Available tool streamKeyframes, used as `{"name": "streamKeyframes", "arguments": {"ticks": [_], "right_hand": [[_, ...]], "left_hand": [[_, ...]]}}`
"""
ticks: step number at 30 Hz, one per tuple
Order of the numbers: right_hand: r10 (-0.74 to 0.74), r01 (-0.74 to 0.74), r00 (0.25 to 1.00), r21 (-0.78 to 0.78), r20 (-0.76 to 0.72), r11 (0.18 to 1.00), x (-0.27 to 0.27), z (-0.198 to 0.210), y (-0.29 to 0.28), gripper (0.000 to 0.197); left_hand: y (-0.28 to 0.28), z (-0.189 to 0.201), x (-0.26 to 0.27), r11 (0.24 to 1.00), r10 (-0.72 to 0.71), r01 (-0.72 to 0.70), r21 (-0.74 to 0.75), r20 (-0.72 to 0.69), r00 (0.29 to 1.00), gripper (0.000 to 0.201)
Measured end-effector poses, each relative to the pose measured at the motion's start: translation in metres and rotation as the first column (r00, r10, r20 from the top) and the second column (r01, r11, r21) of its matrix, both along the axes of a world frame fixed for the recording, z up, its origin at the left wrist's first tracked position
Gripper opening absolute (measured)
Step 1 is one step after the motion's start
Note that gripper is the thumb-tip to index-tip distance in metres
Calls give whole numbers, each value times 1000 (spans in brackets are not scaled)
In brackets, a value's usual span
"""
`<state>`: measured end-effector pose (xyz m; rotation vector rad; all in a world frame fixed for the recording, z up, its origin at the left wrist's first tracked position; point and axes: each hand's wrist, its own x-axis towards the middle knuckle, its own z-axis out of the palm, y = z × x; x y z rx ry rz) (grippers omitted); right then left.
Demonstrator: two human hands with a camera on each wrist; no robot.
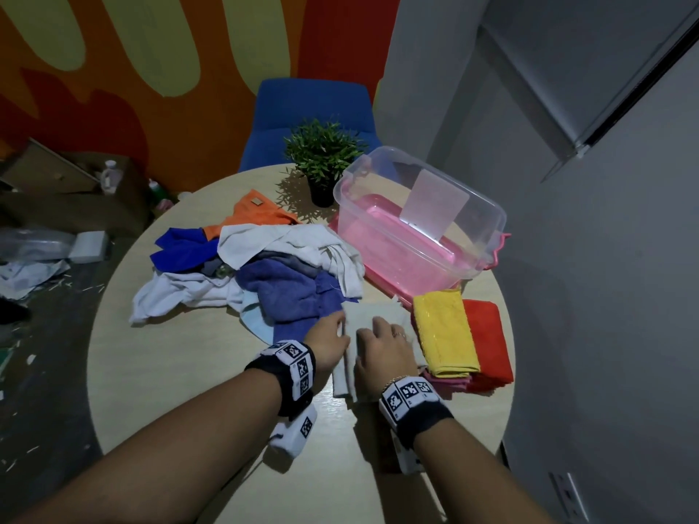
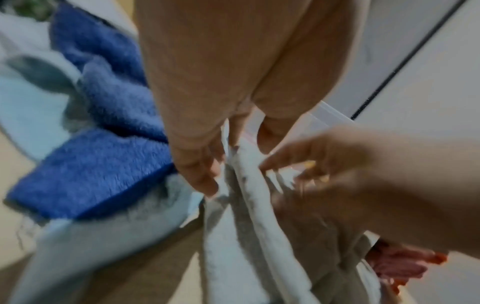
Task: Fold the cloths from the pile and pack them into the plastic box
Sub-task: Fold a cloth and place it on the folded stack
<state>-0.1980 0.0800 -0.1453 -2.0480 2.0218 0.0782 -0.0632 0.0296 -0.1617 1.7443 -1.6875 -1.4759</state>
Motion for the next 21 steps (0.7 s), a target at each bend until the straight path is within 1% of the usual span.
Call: {"name": "streamKeyframes", "arguments": {"ticks": [1, 2, 3, 4, 5, 6, 7, 8, 9, 10, 11, 12, 13, 14, 15, 16, 17, 18, 19, 20, 21], "right_hand": [[-2, 4, 1000, 69, -31, 998, 0, -9, 3, 42], [-1, 6, 999, 116, -48, 993, 0, -17, 4, 45], [-6, 14, 999, 146, -54, 989, -1, -21, 5, 48], [-8, 16, 999, 163, -52, 987, -1, -23, 5, 50], [-7, 15, 999, 174, -47, 985, -1, -24, 5, 52], [-1, 7, 999, 175, -36, 984, 0, -22, 5, 55], [5, -1, 1000, 160, -22, 987, 3, -19, 6, 56], [8, -8, 1000, 123, 0, 992, 5, -15, 7, 54], [2, -5, 999, 69, 34, 998, 6, -10, 7, 48], [-15, 14, 997, 16, 76, 1000, 9, -4, 8, 41], [-34, 38, 993, -26, 113, 999, 12, 1, 8, 36], [-43, 52, 988, -55, 146, 997, 16, 6, 9, 35], [-36, 49, 984, -71, 172, 996, 19, 10, 9, 33], [-20, 36, 980, -78, 196, 996, 23, 14, 9, 31], [-2, 20, 976, -78, 216, 997, 27, 19, 9, 29], [7, 11, 973, -76, 230, 997, 30, 25, 10, 28], [8, 10, 970, -75, 242, 997, 32, 30, 11, 27], [4, 17, 968, -80, 252, 997, 34, 36, 12, 26], [-5, 30, 962, -87, 271, 996, 36, 41, 13, 26], [-17, 47, 954, -93, 299, 995, 37, 47, 13, 27], [-26, 65, 943, -107, 332, 992, 38, 53, 12, 27]], "left_hand": [[-3, 3, 9, 995, 36, -30, -96, 55, 998, 44], [-6, 6, 19, 978, 98, -79, -191, 90, 991, 48], [-11, 9, 31, 950, 185, -147, -274, 118, 976, 47], [-17, 14, 44, 913, 285, -215, -347, 165, 944, 46], [-25, 19, 57, 865, 404, -298, -403, 211, 890, 46], [-33, 25, 71, 801, 533, -394, -451, 238, 812, 48], [-41, 33, 85, 725, 650, -497, -477, 234, 723, 52], [-52, 34, 99, 647, 737, -597, -474, 190, 649, 58], [-63, 37, 111, 598, 784, -679, -425, 137, 605, 64], [-73, 39, 121, 578, 802, -739, -346, 75, 592, 70], [-84, 40, 130, 577, 806, -778, -247, 21, 591, 73], [-93, 40, 138, 590, 800, -792, -158, -12, 599, 73], [-99, 43, 144, 624, 778, -775, -97, -12, 628, 66], [-105, 44, 149, 677, 734, -732, -76, 12, 679, 51], [-109, 47, 154, 723, 690, -686, -84, 28, 723, 33], [-113, 50, 156, 758, 651, -644, -105, 64, 756, 25], [-115, 54, 155, 768, 638, -625, -139, 92, 764, 25], [-117, 60, 153, 746, 659, -642, -175, 55, 750, 26], [-118, 68, 149, 708, 687, -675, -207, -16, 726, 26], [-118, 77, 144, 686, 692, -686, -244, -72, 718, 27], [-116, 89, 138, 682, 673, -677, -275, -127, 729, 27]]}}
